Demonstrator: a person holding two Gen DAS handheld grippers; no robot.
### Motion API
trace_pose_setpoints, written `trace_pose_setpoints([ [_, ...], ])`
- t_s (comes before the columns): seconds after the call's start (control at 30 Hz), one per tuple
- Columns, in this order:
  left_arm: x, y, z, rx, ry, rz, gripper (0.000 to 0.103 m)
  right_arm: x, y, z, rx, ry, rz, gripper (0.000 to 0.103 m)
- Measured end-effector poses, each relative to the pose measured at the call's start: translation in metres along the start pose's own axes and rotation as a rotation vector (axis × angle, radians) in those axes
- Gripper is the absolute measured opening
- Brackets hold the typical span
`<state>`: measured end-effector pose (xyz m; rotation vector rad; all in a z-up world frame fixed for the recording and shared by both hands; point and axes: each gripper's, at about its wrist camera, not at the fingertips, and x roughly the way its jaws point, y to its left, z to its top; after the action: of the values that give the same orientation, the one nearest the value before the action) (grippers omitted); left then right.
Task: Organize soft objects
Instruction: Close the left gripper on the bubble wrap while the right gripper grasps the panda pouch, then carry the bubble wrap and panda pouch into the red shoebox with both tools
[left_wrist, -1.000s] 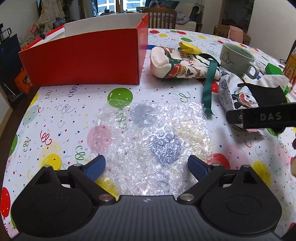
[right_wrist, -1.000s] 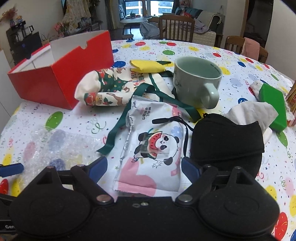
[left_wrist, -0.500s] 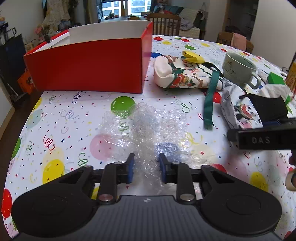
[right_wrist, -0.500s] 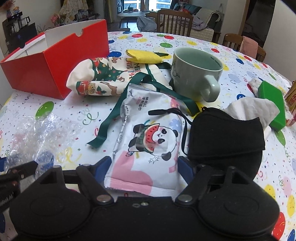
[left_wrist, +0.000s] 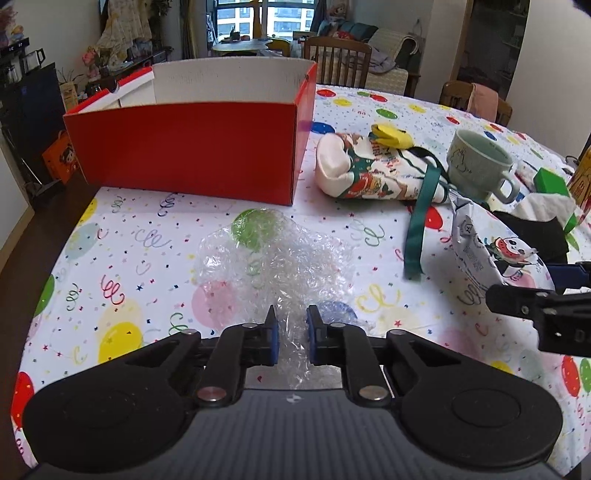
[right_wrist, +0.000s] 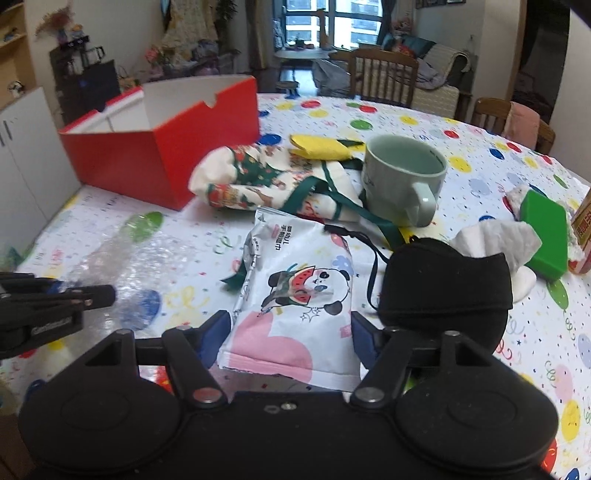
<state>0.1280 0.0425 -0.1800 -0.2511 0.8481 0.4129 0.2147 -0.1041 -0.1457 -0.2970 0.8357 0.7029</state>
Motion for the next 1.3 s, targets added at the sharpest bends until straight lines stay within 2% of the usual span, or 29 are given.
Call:
trace_pose_setpoints([
  [0.33, -0.031, -0.001, 0.015, -0.036, -0.027, -0.009, 0.014, -0.049, -0.006, 0.009, -0.041, -0.042, 0.108, 0.068],
  [0.63, -0.070, -0.003, 0.035, -0.067, -0.055, -0.024, 0.014, -0.080, -0.005, 0.041, -0.092, -0.097, 0.165, 0.068],
  [0.83, -0.097, 0.006, 0.063, -0.074, -0.086, -0.039, 0.014, -0.091, 0.000, 0.070, -0.128, -0.131, 0.194, 0.068],
  [1.0, -0.111, 0.021, 0.091, -0.054, -0.104, -0.059, 0.014, -0.092, 0.008, 0.096, -0.109, -0.142, 0.210, 0.068],
  [1.3, -0.105, 0.062, 0.153, 0.034, -0.140, -0.104, 0.014, -0.072, 0.052, 0.137, -0.106, -0.136, 0.173, 0.068],
])
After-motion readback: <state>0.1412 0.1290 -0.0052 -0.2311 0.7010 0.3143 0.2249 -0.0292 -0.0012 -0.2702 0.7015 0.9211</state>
